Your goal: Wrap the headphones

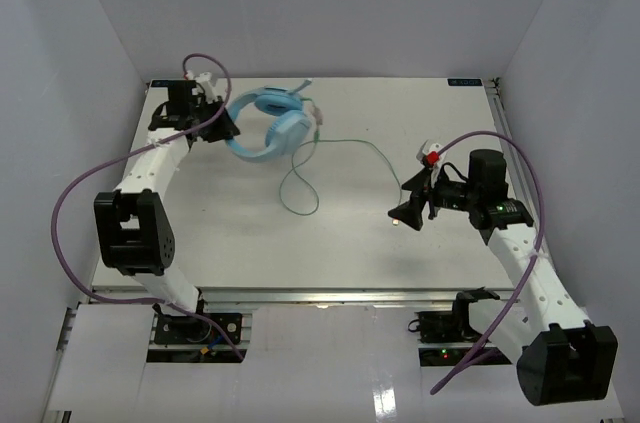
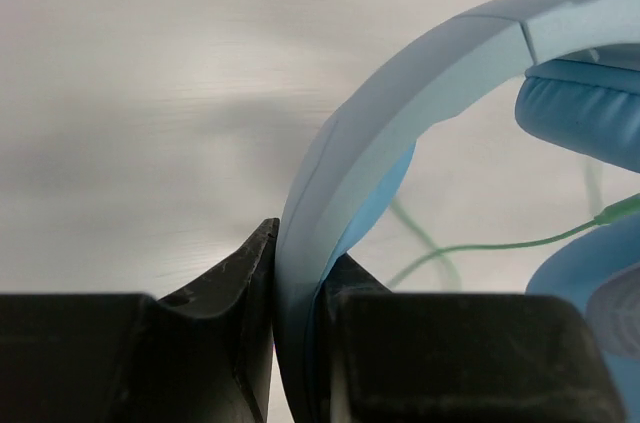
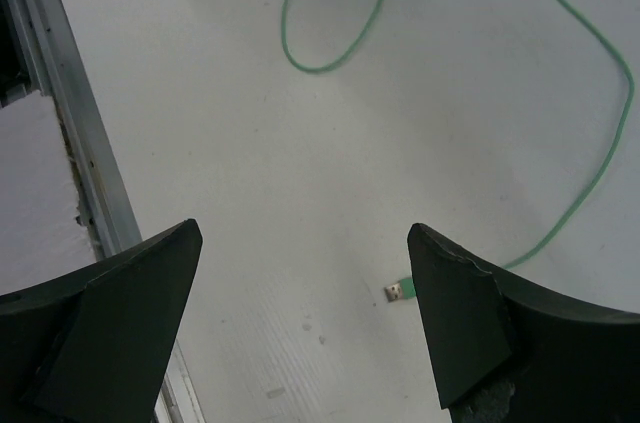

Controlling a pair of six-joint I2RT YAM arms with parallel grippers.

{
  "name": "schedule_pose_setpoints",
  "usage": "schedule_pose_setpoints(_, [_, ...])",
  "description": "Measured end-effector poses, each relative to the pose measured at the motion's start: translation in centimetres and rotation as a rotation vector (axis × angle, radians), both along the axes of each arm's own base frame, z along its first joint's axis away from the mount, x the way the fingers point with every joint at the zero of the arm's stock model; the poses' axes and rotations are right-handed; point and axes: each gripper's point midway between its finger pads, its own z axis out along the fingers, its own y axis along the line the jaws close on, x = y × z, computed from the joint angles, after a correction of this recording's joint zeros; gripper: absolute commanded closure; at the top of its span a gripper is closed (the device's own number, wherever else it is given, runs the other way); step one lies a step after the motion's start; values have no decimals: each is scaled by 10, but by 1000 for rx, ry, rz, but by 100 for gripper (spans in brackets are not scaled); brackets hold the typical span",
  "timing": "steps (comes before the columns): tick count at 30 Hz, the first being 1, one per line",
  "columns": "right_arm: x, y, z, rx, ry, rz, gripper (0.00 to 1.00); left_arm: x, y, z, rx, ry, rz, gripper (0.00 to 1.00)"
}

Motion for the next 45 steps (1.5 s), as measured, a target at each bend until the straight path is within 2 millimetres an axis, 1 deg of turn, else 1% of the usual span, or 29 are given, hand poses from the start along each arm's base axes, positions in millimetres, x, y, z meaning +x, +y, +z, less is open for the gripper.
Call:
schedule_pose_setpoints(2, [11, 10, 16, 32, 6, -9, 10, -17, -55, 21, -53, -29, -133, 100])
schedule_pose_setpoints(3, [18, 15, 24, 61, 22, -22, 10, -26, -75, 29, -76, -32, -182, 100])
schedule_pose_setpoints(5, [37, 24, 39, 119, 38, -53, 10, -41, -103, 44, -114, -40, -243, 100])
schedule_pose_setpoints(8, [64, 35, 55, 229, 54, -88, 10, -53, -125, 68, -158, -55, -273, 100])
schedule_pose_setpoints(11, [79, 45, 70, 329, 66, -81, 10, -56, -136, 95, -198, -91, -274, 100])
schedule_pose_setpoints(14, [78, 58, 90, 432, 46, 14, 10, -57, -141, 119, -230, -128, -269, 100])
schedule_pose_setpoints(17, [66, 74, 104, 497, 28, 145, 10, -57, -141, 137, -251, -157, -260, 100])
schedule_pose_setpoints(18, [61, 79, 106, 510, 23, 188, 8, -57, -141, 141, -255, -161, -256, 100])
schedule_pose_setpoints(22, [44, 98, 103, 528, 47, 310, 2, -56, -139, 144, -258, -163, -237, 100])
schedule_pose_setpoints(23, [41, 101, 101, 530, 58, 331, 2, -56, -139, 144, -256, -161, -231, 100])
schedule_pose_setpoints(24, [40, 102, 100, 530, 64, 338, 5, -56, -137, 143, -250, -158, -222, 100])
schedule_pose_setpoints(25, [41, 102, 100, 531, 64, 333, 6, -56, -136, 141, -245, -154, -214, 100])
schedule_pose_setpoints(26, [46, 102, 100, 529, 56, 301, 7, -55, -134, 140, -239, -151, -205, 100])
schedule_pose_setpoints(28, [63, 100, 98, 491, 7, 203, 8, -55, -132, 140, -228, -147, -190, 100])
schedule_pose_setpoints(30, [75, 96, 100, 447, -56, 135, 8, -54, -129, 140, -219, -148, -177, 100])
schedule_pose_setpoints(32, [77, 93, 103, 420, -100, 128, 8, -53, -128, 144, -216, -154, -171, 100])
schedule_pose_setpoints(35, [75, 97, 95, 397, -97, 153, 9, -54, -128, 150, -219, -168, -169, 100])
schedule_pose_setpoints(38, [65, 114, 81, 392, -48, 217, 8, -56, -127, 154, -225, -176, -171, 100])
schedule_pose_setpoints(41, [51, 137, 70, 407, 13, 313, 1, -58, -127, 158, -231, -181, -170, 100])
schedule_pose_setpoints(42, [48, 145, 69, 420, 22, 347, 2, -59, -127, 159, -235, -181, -169, 100])
schedule_pose_setpoints(45, [35, 162, 64, 466, 74, 448, 16, -59, -128, 160, -249, -177, -163, 100])
